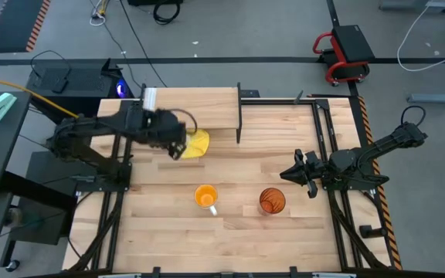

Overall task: Stack small to large cups/mugs on shelf
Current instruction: Put the transparent mug on the shelf

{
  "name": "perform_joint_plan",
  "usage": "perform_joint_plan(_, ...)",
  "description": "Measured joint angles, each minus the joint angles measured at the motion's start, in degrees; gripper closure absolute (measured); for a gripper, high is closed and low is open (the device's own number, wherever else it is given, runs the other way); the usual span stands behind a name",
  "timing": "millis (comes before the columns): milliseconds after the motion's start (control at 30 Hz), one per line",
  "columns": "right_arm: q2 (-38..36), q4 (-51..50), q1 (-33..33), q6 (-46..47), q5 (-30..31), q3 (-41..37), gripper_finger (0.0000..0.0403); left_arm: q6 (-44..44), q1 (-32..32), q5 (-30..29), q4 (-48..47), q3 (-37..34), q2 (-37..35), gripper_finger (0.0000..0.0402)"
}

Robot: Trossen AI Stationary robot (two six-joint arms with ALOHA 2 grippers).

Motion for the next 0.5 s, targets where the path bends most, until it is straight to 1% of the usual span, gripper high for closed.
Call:
perform_joint_plan(133, 0.0, 0.0, 0.0, 0.0, 0.0, 0.0, 0.0353, 6.0, 7.1, 0.0, 0.0, 0.0, 0.0, 0.0398)
perform_joint_plan(300, 0.0, 0.1, 0.0, -1.6, 0.1, 0.0, 0.0353, 11.4, 16.0, 0.0, 0.0, 0.0, -0.1, 0.0398)
perform_joint_plan(400, 0.0, 0.5, 0.0, -3.0, 2.1, 0.0, 0.0353, 14.8, 21.4, 0.4, 0.0, 0.0, -0.2, 0.0398)
perform_joint_plan(500, 0.0, 0.5, -0.1, -4.3, 3.5, 0.0, 0.0353, 17.4, 26.5, 2.7, 0.0, 0.0, -0.1, 0.0398)
